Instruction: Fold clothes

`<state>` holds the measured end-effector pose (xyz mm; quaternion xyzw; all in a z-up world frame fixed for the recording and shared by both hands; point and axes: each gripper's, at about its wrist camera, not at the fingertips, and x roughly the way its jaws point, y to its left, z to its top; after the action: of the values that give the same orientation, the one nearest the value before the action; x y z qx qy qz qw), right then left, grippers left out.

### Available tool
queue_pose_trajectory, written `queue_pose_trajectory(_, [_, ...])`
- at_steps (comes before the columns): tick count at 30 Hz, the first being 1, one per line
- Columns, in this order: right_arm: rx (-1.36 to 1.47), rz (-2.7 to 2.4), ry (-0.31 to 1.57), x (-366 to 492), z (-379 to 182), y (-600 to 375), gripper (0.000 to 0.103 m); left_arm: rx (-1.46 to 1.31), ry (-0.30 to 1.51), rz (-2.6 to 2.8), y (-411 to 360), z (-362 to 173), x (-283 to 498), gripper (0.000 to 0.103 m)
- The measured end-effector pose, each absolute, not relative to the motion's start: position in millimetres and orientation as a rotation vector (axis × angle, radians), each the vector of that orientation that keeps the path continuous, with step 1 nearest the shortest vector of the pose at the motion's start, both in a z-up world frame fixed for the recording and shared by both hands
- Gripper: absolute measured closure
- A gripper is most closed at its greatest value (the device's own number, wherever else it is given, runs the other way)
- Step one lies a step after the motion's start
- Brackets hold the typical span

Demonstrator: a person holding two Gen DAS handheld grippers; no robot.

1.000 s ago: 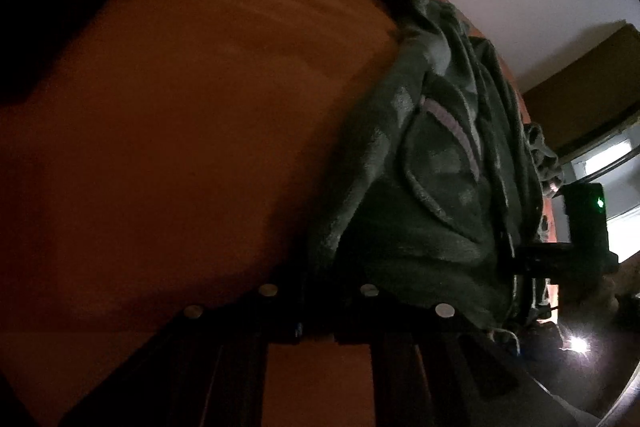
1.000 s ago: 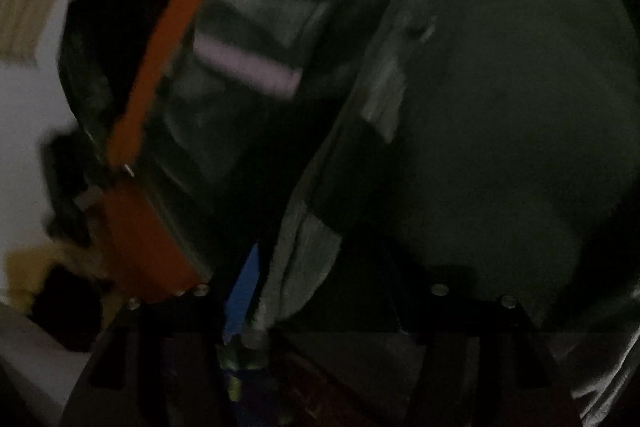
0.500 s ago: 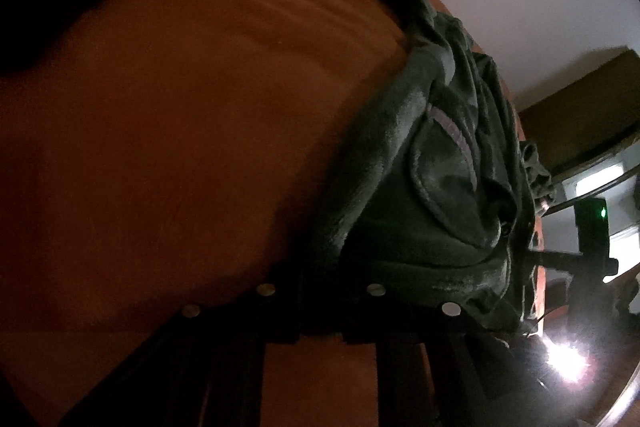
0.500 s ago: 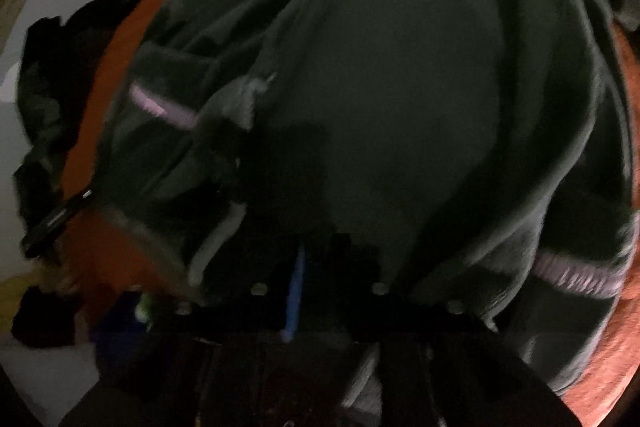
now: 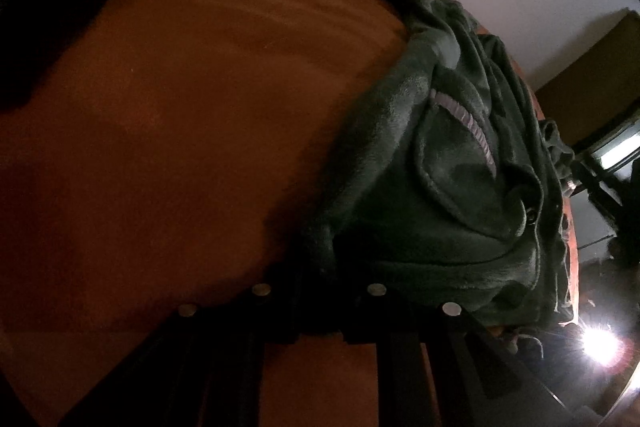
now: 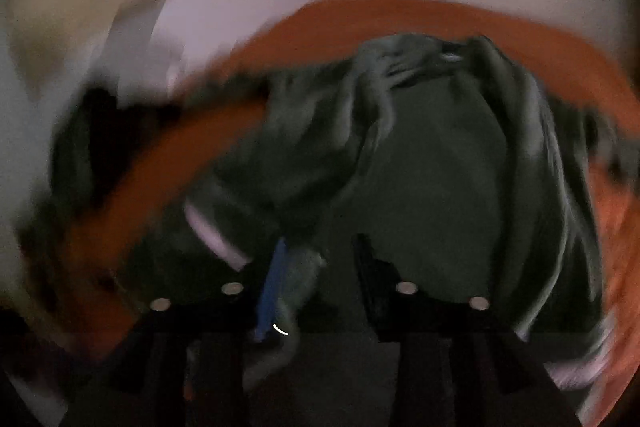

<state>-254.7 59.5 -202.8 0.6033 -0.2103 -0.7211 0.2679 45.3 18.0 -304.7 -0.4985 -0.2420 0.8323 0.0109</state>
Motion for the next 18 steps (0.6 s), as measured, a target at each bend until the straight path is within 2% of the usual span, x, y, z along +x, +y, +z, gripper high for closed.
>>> queue_pose_trajectory(2, [1.609, -1.935, -0.673, -254, -201, 63, 0.046, -1.558, -0.770, 2.592, 17, -305, 45, 0.087])
queue_pose_trajectory(5, [1.576, -1.915, -0.830, -254, -199, 69, 0.042, -1.569, -0.786, 2.580, 15, -304, 42, 0.087])
queue_pose_trajectory(12, [1.805, -2.059, -0.586, -196, -235, 60, 0.042, -1.560, -0.798, 2.580, 11, -303, 47, 0.087])
queue_pose_trajectory(18, [1.718, -2.099, -0.626, -194, -232, 45, 0.042, -1.530, -0.834, 2.572, 6, -304, 53, 0.086])
